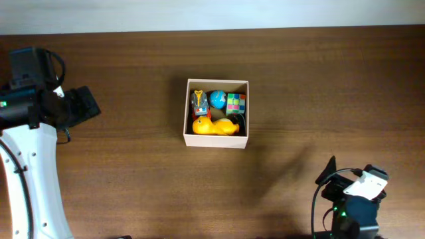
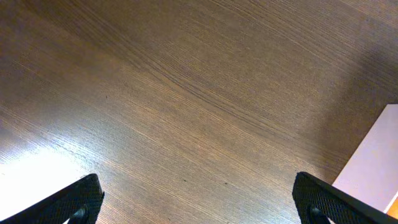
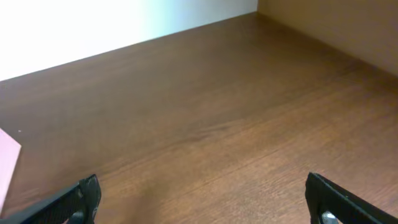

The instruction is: Pack container

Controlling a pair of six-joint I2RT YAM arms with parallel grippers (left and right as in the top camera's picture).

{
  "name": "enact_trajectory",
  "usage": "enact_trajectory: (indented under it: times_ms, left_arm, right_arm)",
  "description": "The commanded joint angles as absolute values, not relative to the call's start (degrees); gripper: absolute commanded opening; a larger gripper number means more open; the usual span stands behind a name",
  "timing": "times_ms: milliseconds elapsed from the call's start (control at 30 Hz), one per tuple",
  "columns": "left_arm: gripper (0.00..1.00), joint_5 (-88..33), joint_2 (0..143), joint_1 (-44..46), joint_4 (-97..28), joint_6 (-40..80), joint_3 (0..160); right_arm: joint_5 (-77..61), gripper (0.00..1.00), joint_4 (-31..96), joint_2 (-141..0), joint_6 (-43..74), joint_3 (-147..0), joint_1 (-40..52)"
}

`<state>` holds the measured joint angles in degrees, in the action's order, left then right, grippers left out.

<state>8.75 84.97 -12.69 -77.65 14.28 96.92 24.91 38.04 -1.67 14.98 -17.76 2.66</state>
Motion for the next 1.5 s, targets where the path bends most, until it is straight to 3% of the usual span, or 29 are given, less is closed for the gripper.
enact_trajectory:
  times_ms: [0,1467]
  left_arm:
    - [0.99,8.6,84.8,-12.9,-77.7,13.4,97.4]
    - [0.99,8.6,84.8,-12.9,-77.7,13.4,97.4]
  right_arm:
    - [24.4,0.99,37.8,-0.2,15.3,-14.5,2.2]
    - [23.5,0.99,37.9,-0.3,15.5,-9.7,2.2]
